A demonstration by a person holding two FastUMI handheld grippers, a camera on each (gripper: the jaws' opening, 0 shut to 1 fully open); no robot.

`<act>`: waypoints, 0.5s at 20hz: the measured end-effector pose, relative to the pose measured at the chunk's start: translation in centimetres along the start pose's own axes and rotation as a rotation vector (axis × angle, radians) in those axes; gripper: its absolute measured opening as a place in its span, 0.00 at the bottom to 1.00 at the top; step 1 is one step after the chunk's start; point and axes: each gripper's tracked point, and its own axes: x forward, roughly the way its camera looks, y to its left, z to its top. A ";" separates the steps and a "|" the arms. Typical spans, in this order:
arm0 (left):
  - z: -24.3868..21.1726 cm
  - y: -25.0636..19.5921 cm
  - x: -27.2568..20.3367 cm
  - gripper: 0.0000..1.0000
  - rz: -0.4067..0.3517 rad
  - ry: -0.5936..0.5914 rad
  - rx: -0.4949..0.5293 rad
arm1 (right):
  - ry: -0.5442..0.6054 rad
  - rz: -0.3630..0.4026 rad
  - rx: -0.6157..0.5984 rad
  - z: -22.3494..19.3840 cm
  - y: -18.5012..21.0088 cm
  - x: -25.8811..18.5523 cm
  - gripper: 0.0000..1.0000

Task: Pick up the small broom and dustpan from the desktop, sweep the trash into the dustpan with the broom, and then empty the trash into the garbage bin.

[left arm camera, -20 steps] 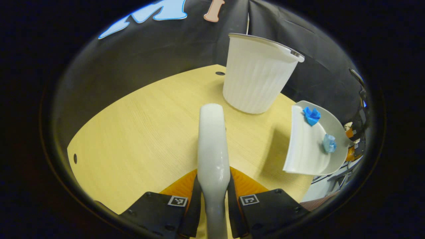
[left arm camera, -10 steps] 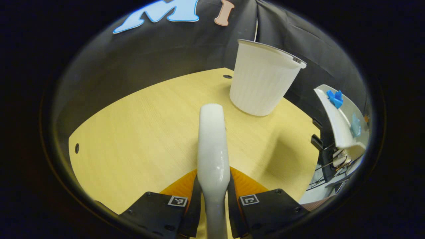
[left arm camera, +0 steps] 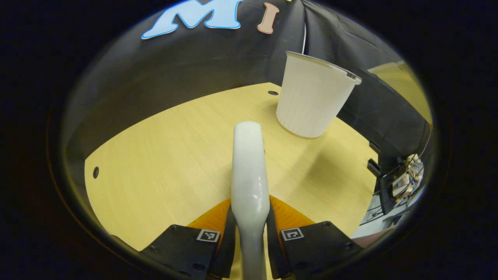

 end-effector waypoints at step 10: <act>-0.6 0.0 -1.8 0.43 -0.004 -0.007 -0.032 | 0.056 0.126 0.127 7.5 -2.6 3.6 0.35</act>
